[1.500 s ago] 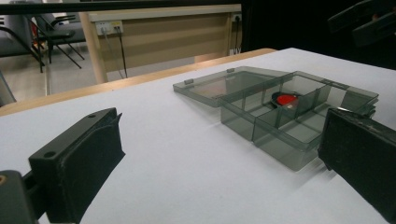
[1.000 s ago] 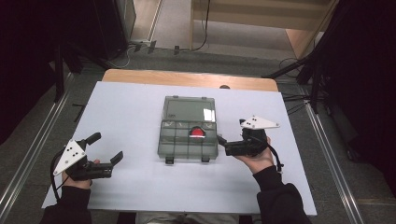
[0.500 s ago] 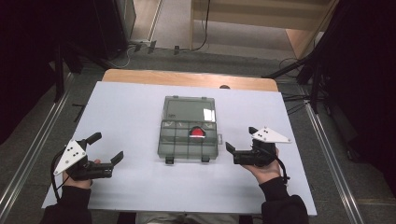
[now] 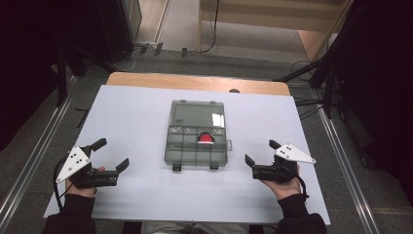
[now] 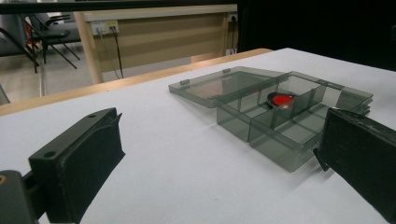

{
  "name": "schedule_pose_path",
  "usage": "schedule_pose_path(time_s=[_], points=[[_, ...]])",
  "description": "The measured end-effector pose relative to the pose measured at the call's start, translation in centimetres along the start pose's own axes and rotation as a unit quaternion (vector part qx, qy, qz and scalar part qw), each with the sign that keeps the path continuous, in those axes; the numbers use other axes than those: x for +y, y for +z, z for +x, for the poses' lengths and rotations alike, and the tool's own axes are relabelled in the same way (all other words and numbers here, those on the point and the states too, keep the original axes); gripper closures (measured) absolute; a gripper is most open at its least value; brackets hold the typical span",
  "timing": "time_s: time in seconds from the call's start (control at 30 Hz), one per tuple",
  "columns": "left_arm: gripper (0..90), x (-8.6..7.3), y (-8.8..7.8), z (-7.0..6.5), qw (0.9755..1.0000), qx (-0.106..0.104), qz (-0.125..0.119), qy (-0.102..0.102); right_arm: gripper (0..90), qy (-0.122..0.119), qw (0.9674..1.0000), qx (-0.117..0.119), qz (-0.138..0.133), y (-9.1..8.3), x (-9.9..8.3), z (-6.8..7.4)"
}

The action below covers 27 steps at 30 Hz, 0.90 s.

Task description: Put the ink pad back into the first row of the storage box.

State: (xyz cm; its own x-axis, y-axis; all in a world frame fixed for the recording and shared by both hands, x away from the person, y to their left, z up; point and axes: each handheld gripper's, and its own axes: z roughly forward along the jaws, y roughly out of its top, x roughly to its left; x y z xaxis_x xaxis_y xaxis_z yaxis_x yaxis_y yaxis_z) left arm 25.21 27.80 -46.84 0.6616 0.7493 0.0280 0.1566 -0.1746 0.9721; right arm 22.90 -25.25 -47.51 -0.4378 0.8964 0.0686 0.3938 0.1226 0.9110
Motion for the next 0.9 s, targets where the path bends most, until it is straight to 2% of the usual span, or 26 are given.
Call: schedule_pose_path(time_s=[0.27,0.4,0.5,0.6,0.7,0.9], points=[[0.0,0.0,0.0,0.0,1.0000,-0.007,0.001,-0.005,0.0,0.000,0.9993,-0.014,-0.035,-1.5,-1.6,-1.0],[0.0,-0.1,0.1,0.0,0.9999,-0.012,0.008,-0.006,0.0,0.000,0.9984,-0.019,-0.054,-2.1,-2.2,-1.3],[0.0,-0.1,0.2,0.0,0.9998,-0.016,0.011,-0.002,0.0,0.011,0.9975,-0.020,-0.066,-2.8,-3.2,-2.0],[0.0,-0.1,0.2,-0.1,0.9998,-0.016,0.013,0.000,0.0,0.017,0.9972,-0.023,-0.070,-3.2,-4.1,-2.5],[0.0,-0.1,0.3,-0.1,0.9998,-0.015,0.014,0.003,0.0,0.021,0.9976,-0.021,-0.062,-3.6,-4.9,-2.8],[0.0,-0.1,0.3,-0.1,0.9998,-0.015,0.013,0.004,0.0,0.017,0.9973,-0.023,-0.068,-3.8,-5.2,-2.8]])
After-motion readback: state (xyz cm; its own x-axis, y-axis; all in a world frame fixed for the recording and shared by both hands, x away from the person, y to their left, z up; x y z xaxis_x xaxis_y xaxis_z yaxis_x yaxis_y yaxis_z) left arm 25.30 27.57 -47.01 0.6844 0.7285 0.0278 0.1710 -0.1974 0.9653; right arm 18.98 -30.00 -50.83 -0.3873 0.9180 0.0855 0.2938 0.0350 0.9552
